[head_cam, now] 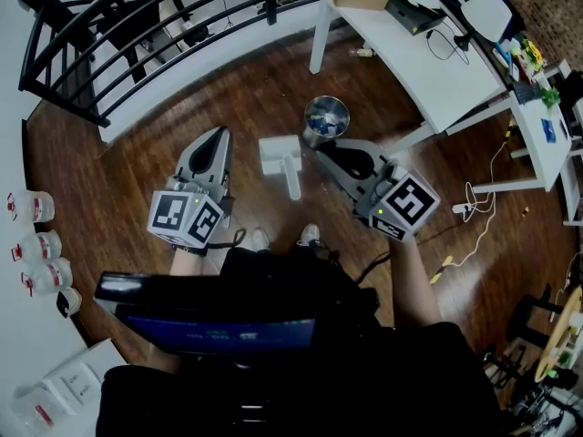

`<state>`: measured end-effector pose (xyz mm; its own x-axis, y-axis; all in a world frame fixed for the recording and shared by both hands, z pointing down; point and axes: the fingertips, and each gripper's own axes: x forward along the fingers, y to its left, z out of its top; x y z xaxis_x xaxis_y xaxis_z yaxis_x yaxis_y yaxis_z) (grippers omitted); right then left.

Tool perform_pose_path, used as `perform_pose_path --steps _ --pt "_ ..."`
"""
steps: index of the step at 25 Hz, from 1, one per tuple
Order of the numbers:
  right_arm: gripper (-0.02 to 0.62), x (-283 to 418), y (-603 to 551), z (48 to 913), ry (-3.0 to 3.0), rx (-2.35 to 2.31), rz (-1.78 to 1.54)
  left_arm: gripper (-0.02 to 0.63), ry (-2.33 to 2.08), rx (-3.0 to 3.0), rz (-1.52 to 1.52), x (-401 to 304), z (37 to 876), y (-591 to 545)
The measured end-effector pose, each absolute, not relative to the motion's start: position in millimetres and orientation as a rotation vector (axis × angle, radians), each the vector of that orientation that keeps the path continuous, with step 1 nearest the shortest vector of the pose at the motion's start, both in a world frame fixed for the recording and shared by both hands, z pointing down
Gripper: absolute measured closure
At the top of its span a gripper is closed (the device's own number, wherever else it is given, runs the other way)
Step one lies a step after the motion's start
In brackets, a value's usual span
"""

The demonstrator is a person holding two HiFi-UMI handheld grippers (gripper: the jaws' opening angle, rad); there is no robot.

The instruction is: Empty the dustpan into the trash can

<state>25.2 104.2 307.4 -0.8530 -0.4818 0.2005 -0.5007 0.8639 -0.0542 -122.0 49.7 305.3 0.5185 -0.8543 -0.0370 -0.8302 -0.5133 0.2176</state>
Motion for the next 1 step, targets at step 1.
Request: perform_pose_path --steps 1 --pt "0.595 25.3 104.3 307.5 -2.857 0.758 0.156 0.603 -1.447 2.583 -0.208 -122.1 305.3 49.8"
